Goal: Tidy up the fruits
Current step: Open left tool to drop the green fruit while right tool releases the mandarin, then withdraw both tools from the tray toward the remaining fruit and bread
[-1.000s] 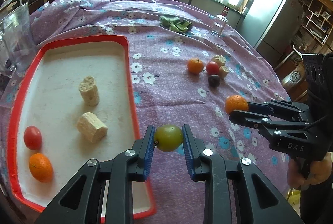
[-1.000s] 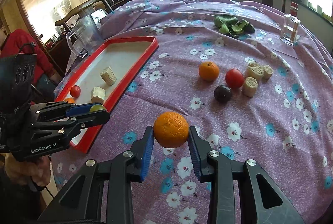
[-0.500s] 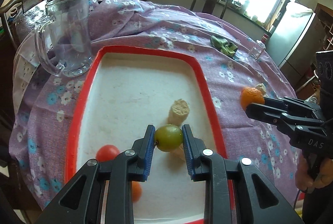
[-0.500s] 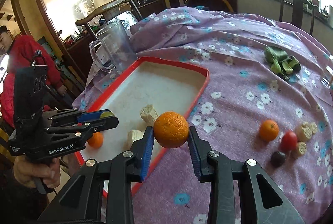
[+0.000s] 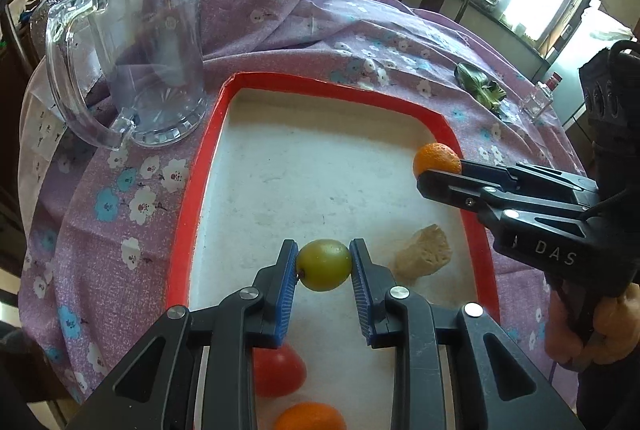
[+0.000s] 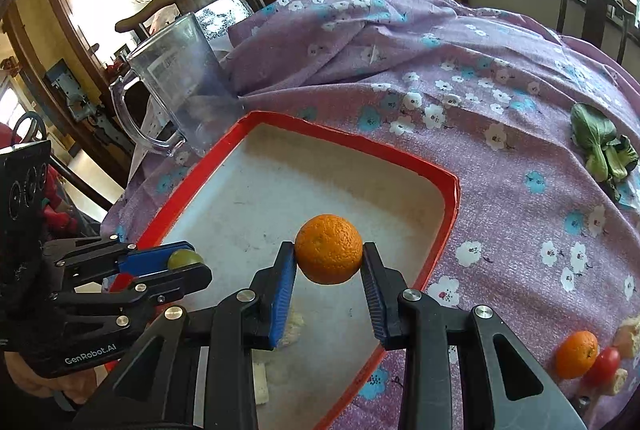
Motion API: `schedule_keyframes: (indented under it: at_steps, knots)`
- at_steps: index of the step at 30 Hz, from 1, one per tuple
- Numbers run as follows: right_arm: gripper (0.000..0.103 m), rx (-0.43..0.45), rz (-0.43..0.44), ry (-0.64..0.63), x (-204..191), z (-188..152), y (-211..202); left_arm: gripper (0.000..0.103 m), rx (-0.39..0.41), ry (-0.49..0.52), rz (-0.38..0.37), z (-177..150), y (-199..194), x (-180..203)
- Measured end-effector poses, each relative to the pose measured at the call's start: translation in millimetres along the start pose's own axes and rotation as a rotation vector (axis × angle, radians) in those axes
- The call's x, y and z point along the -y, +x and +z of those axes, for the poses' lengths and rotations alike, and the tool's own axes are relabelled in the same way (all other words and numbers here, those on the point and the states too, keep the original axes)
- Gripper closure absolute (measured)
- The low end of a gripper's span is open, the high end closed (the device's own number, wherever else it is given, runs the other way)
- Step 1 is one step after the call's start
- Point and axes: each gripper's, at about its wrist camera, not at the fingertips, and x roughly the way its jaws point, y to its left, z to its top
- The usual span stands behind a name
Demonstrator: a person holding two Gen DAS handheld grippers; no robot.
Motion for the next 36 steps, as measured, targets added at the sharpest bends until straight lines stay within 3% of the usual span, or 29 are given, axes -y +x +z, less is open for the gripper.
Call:
schedule_keyframes:
  at_steps: [6, 8, 10, 14, 21, 36]
  knots:
    - [0.067, -0.036, 0.0, -0.023, -3.9, -1.8, 17.5, 0.073, -0.042, -0.006, 0.021, 1.5, 22.3, -1.9]
    - [0.067, -0.044, -0.003, -0.03, -5.2, -2.4, 20.7, 0.062, -0.032, -0.012, 0.013, 1.6, 23.5, -1.8]
    - [0.065, -0.042, -0.009, -0.034, -5.7, -2.6, 20.0, 0.041, -0.012, -0.016, 0.033, 1.4, 20.8, -1.4]
    - [0.058, -0.017, -0.011, -0.029, -4.7, -1.9, 9.0, 0.041, 0.012, -0.027, 0.028, -3.4, 10.8, -0.6]
    - [0.058, 0.052, -0.002, -0.001, 3.9, -11.8, -31.9, 0.041, 0.059, -0.015, 0.028, -19.9, -14.9, 11.4]
    - [0.058, 0.11, -0.038, 0.081, 52.9, -84.4, -116.2, 0.04, 0.097, 0.065, -0.067, -47.2, -49.8, 76.7]
